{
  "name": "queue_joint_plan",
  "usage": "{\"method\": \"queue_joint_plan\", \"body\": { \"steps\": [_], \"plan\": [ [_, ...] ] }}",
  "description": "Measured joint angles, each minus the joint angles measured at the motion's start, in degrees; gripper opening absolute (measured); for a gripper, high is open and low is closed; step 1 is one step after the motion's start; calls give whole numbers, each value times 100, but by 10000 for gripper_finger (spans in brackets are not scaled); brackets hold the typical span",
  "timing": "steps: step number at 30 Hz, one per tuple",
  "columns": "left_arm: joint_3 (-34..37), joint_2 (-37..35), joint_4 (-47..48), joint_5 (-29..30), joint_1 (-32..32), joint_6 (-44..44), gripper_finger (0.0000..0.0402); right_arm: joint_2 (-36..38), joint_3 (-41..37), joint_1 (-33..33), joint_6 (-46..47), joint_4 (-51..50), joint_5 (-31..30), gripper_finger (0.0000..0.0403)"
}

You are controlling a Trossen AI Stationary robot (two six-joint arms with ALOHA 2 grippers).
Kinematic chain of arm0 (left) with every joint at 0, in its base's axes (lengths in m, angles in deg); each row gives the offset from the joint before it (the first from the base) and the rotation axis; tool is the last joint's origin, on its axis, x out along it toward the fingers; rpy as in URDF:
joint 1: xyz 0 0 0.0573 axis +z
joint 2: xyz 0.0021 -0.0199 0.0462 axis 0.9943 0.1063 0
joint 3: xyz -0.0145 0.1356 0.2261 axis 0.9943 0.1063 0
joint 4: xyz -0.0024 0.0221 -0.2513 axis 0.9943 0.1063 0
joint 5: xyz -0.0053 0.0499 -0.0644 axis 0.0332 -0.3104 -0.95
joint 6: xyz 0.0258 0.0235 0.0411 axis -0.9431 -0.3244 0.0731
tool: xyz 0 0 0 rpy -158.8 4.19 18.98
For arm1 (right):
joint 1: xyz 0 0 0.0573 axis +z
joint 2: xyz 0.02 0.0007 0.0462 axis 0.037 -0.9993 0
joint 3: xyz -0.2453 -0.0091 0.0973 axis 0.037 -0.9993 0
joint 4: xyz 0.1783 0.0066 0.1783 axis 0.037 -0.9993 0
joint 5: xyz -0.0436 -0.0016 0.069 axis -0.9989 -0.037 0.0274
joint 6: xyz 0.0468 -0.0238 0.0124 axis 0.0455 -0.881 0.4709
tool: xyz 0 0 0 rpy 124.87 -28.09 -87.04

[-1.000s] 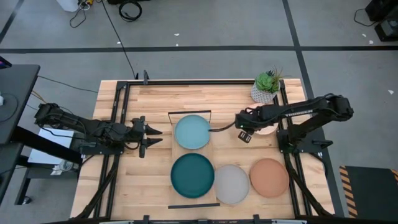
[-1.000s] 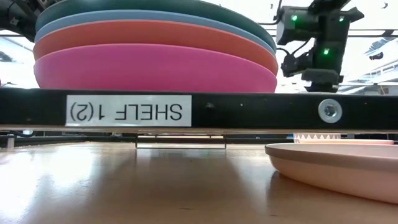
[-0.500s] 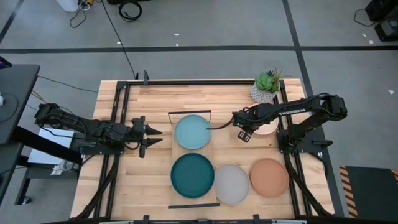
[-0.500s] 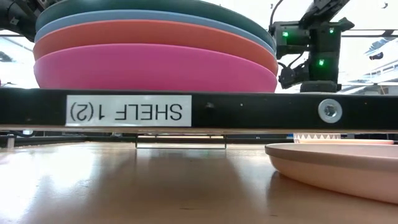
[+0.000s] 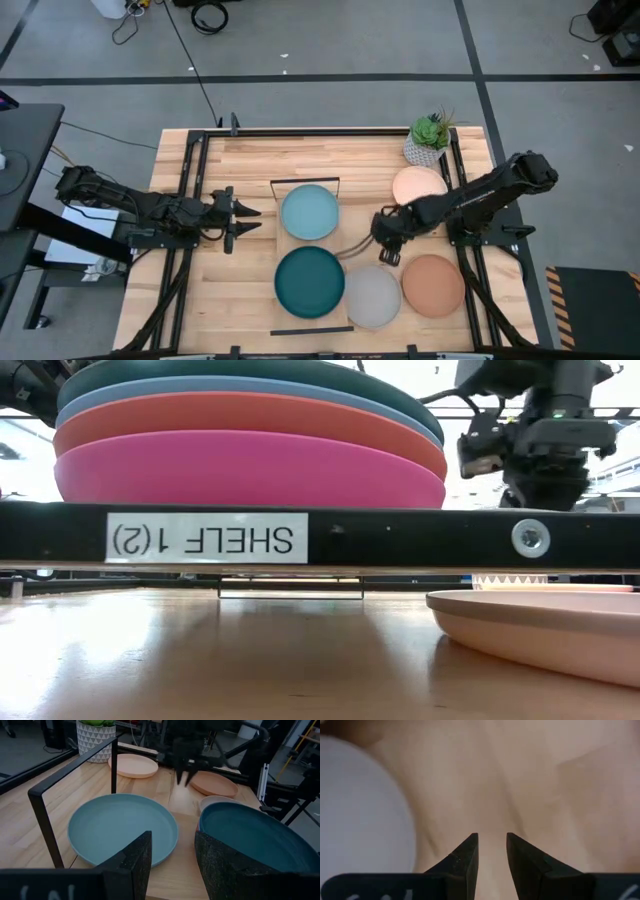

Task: Place and stack plates onto a shelf
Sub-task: Stack the gray plate on top of the light blue plate on the shelf

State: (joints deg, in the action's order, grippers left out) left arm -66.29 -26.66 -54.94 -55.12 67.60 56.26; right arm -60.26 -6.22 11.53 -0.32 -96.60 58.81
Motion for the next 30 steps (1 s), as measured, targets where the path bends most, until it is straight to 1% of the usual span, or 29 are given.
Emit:
{"method": "queue_joint_plan", "body": {
  "steps": [5, 9, 17, 23, 30],
  "plan": [
    [0, -2, -15, -1, -1, 0, 155, -563, 148, 498, 146, 107, 123, 106],
    [0, -2, 3, 0, 0, 0, 155, -875, 437, 684, 146, 112, 121, 106],
    [0, -1, 5, -2, -1, 0, 155, -1333, 803, 723, 117, 112, 139, 106],
    [0, -2, 1, -2, -2, 1, 155, -1641, 883, 740, 102, 101, 362, 106],
    [0, -2, 1, -2, -2, 1, 155, -1636, 885, 738, 154, 72, 267, 106]
  ]
}}
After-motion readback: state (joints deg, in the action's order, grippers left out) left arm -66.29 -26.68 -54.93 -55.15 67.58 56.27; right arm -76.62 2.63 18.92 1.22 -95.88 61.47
